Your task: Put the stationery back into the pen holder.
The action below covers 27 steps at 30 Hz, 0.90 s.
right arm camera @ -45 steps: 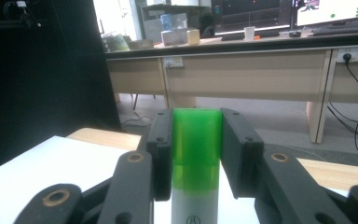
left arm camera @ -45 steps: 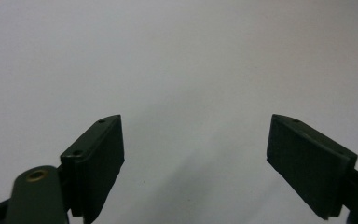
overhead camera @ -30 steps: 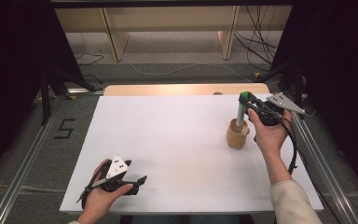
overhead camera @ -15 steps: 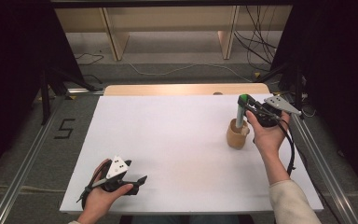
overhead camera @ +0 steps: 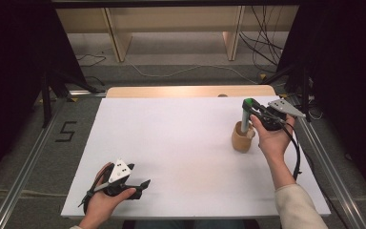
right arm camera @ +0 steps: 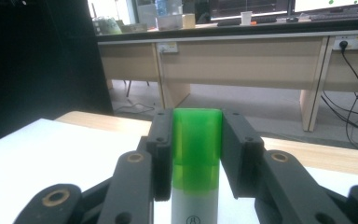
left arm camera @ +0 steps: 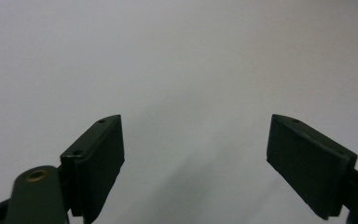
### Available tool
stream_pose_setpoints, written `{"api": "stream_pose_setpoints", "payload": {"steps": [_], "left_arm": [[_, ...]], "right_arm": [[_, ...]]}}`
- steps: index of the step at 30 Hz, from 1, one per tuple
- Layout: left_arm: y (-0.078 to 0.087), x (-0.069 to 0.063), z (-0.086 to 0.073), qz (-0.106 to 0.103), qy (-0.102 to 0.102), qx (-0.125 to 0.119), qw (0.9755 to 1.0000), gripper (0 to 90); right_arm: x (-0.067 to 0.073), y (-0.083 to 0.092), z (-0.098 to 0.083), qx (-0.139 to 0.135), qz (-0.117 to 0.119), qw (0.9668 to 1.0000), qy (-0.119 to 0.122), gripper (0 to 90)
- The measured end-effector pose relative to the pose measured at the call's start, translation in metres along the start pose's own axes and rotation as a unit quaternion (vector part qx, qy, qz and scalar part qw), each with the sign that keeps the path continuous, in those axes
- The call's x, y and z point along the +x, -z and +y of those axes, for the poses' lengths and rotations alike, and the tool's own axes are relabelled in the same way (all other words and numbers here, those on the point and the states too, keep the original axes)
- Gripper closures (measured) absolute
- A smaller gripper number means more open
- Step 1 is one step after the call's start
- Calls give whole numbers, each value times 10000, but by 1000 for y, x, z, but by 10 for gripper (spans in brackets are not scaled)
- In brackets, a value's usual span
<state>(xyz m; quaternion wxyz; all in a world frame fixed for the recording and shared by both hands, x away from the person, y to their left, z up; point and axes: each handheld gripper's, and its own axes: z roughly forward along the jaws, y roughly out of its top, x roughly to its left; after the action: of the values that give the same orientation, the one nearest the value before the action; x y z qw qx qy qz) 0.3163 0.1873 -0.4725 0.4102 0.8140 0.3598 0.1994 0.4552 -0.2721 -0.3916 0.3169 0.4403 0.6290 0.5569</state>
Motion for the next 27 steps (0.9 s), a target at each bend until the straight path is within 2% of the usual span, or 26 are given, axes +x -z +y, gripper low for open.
{"api": "stream_pose_setpoints", "payload": {"steps": [27], "left_arm": [[0,0,0,-7,-9,1,10000,189]], "right_arm": [[1,-4,-8,135,-29,9999,91,673]]}}
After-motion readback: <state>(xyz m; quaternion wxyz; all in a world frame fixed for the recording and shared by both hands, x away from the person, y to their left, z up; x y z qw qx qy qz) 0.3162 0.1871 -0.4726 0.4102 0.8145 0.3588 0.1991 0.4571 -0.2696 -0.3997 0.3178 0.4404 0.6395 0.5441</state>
